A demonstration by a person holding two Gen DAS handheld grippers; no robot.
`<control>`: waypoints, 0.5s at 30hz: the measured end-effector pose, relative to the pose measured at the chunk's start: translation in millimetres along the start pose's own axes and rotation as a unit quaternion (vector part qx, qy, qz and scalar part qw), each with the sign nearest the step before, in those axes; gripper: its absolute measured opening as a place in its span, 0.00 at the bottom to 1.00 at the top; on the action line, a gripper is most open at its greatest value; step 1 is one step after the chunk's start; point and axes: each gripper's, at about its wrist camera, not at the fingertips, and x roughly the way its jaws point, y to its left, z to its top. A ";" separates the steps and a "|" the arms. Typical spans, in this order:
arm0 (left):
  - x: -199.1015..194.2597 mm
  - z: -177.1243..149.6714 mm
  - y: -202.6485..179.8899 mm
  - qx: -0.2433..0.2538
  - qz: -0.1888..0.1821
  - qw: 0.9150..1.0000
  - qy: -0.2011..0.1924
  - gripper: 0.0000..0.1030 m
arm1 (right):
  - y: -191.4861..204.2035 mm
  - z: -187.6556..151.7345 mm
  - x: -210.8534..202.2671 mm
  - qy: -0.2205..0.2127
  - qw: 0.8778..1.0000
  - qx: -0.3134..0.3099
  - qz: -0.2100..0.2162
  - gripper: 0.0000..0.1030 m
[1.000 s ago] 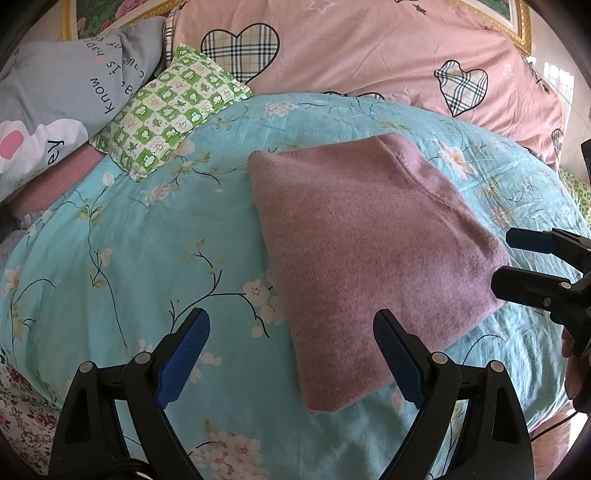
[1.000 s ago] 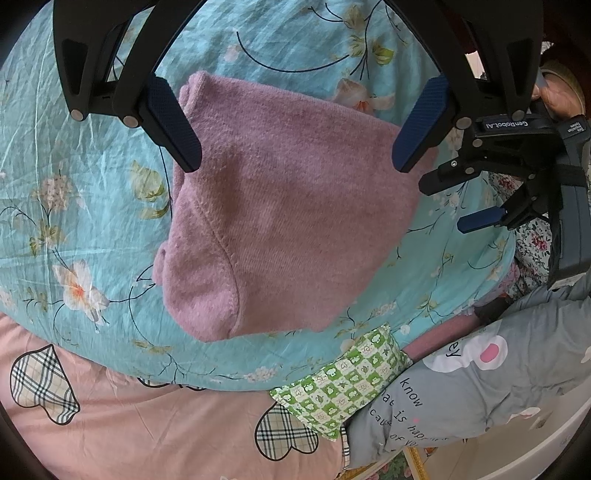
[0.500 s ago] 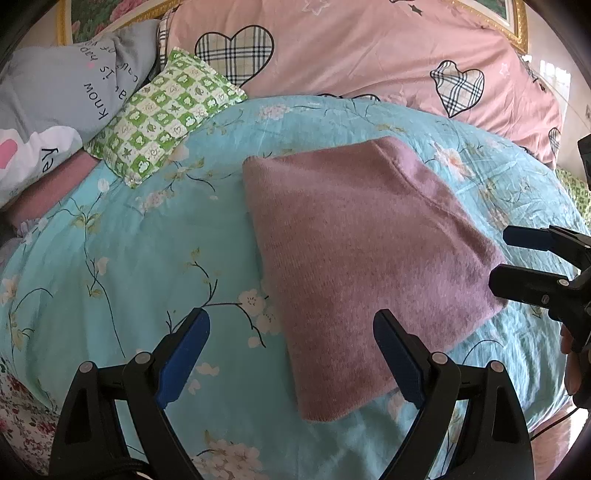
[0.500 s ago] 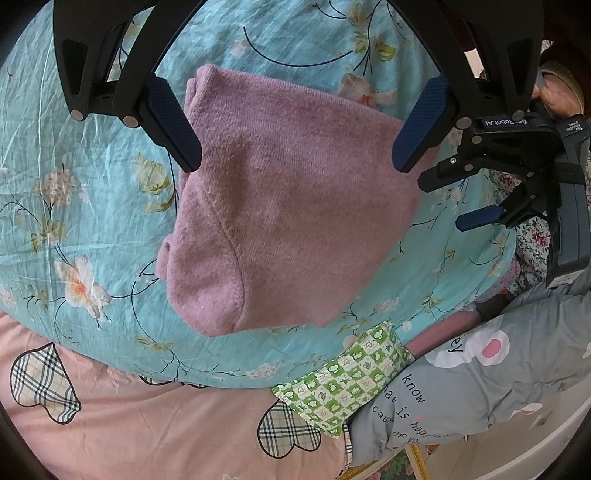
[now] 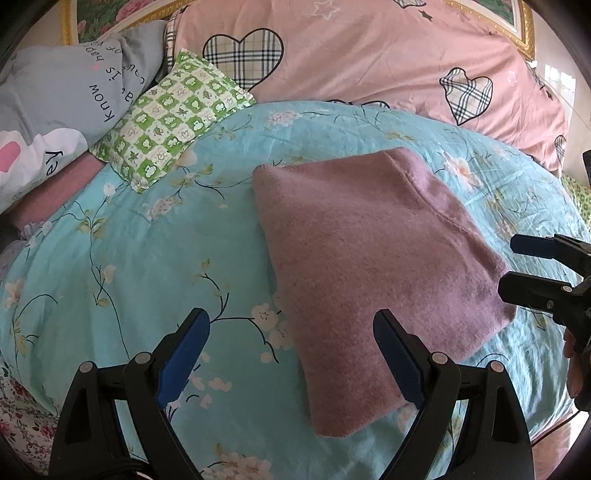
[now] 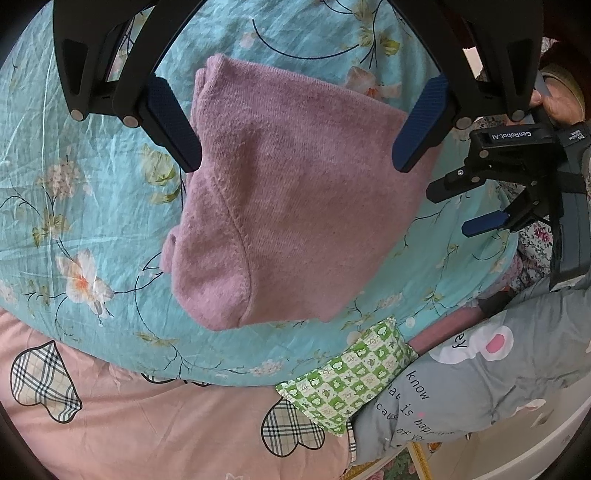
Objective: Fold small clothes
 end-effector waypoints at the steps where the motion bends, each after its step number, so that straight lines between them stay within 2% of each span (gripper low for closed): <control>1: 0.6 0.6 0.5 0.000 0.000 1.000 0.000 0.88 | 0.2 0.3 0.6 0.001 1.000 -0.001 -0.001 1.00; 15: 2.9 5.7 -1.5 -0.001 0.000 1.000 0.000 0.88 | -7.6 3.9 1.8 -0.003 1.000 0.004 0.003 1.00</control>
